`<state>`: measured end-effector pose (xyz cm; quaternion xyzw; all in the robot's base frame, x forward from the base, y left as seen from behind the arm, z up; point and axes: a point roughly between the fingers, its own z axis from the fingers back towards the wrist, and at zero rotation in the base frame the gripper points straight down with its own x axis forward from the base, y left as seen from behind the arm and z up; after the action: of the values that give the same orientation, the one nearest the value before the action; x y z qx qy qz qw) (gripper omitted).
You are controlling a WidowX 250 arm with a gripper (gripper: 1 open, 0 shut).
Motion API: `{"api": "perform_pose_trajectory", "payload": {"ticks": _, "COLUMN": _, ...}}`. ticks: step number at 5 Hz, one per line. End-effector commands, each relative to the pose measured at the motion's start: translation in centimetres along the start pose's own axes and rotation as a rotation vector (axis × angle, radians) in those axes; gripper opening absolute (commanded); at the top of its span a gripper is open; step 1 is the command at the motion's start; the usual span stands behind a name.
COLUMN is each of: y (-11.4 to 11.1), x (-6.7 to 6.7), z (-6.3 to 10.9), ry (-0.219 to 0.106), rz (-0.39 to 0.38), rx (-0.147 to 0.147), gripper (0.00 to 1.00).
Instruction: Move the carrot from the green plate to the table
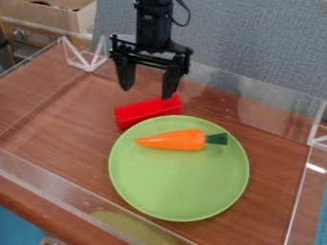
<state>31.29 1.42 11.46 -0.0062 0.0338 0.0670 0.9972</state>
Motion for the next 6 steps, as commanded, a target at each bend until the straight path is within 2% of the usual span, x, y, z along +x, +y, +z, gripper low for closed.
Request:
{"api": "perform_pose_trajectory", "payload": {"ticks": 1, "y": -1.5, "x": -0.1, "z": 2.8, "ry": -0.08, "rz": -0.04, "rx": -0.008, "gripper": 1.0}}
{"api": "perform_pose_trajectory", "payload": {"ticks": 3, "y": -1.9, "x": -0.3, "z": 4.3, "ry": -0.093, "rz": 0.046, "rx": 0.016, "gripper": 1.0}}
{"api": "perform_pose_trajectory", "payload": {"ticks": 4, "y": -2.1, "x": 0.0, "z": 4.2, "ry": -0.081, "rz": 0.099, "rx": 0.023, "gripper": 1.0}}
{"api": "perform_pose_trajectory", "payload": {"ticks": 6, "y": 0.7, "x": 0.8, "z": -0.1, "ry": -0.055, "rz": 0.068, "rx": 0.048, "gripper": 1.0}}
